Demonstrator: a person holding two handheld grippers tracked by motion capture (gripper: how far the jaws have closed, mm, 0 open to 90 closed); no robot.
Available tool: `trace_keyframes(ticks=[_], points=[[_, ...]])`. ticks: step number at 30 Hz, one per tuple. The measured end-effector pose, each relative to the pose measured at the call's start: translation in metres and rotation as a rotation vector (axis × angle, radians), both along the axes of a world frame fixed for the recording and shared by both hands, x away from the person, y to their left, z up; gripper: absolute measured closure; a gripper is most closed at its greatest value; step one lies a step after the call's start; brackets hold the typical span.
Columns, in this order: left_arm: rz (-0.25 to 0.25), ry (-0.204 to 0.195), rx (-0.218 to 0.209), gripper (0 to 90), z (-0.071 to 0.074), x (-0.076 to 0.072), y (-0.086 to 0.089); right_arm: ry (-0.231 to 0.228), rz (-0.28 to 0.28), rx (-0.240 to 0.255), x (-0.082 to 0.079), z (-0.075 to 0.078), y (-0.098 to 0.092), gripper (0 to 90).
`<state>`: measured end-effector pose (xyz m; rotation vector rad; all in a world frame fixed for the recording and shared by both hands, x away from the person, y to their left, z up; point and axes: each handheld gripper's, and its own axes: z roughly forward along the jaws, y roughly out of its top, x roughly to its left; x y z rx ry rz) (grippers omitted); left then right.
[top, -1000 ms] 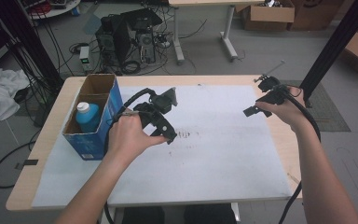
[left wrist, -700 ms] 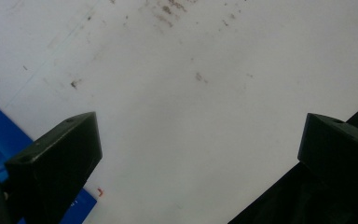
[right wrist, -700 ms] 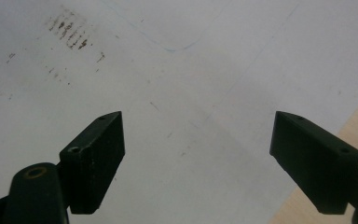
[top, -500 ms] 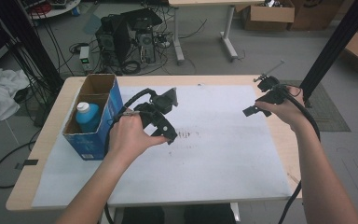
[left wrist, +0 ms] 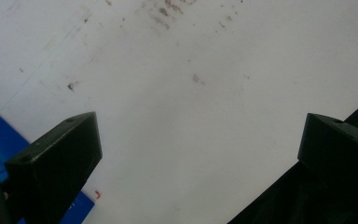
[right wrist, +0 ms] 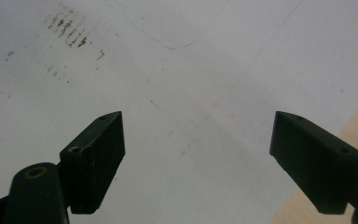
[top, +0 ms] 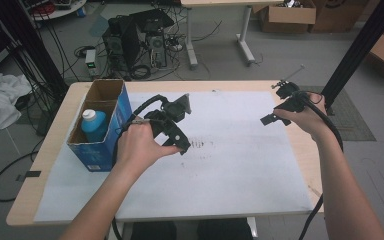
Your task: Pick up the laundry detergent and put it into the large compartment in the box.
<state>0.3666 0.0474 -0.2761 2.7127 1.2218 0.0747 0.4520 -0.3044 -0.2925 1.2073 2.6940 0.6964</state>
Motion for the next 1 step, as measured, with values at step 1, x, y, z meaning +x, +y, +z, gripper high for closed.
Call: trace_keyframes(ticks=[1], points=[[0.000, 0.000, -0.002, 0.1, 0.0000, 0.0000, 0.0000, 0.000, 0.000, 0.000, 0.0001, -0.0001, 0.0001, 18.0]])
